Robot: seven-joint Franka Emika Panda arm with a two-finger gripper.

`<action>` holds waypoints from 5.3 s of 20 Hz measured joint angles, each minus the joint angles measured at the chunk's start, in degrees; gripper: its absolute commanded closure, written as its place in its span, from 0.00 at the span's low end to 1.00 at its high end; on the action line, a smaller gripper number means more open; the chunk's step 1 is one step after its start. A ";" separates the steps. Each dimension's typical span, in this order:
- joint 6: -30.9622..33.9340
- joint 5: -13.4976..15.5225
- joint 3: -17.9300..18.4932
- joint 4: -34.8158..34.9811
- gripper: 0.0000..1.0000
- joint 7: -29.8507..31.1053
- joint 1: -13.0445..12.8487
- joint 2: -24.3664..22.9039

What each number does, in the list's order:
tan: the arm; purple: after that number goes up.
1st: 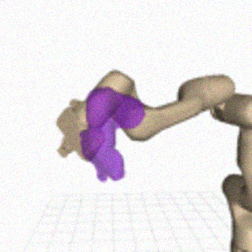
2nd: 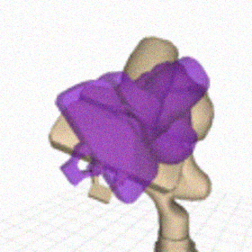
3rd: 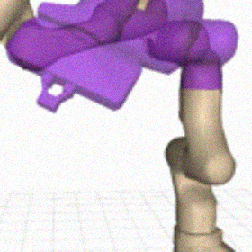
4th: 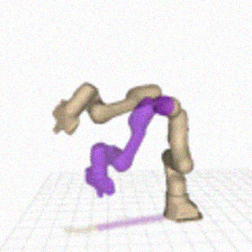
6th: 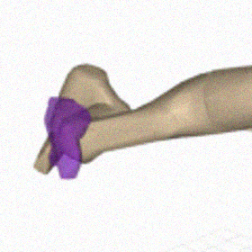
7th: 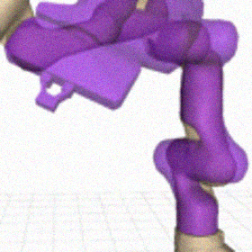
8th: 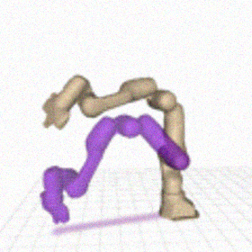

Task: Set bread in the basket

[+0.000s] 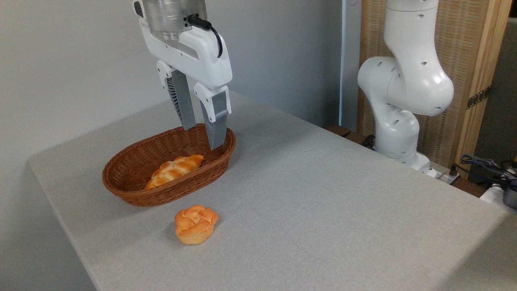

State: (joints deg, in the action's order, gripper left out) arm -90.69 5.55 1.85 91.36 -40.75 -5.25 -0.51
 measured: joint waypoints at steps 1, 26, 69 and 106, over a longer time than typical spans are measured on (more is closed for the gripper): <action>0.00 0.00 0.00 0.00 0.00 0.00 0.00 0.00; -24.18 0.00 -2.80 16.03 0.00 -11.11 1.46 1.01; -13.41 9.55 -6.36 14.17 0.63 -7.70 4.55 0.49; -10.39 8.62 -23.24 15.00 0.00 17.25 4.12 2.40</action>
State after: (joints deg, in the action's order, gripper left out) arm -101.09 14.17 -21.40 106.36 -23.50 -1.14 1.88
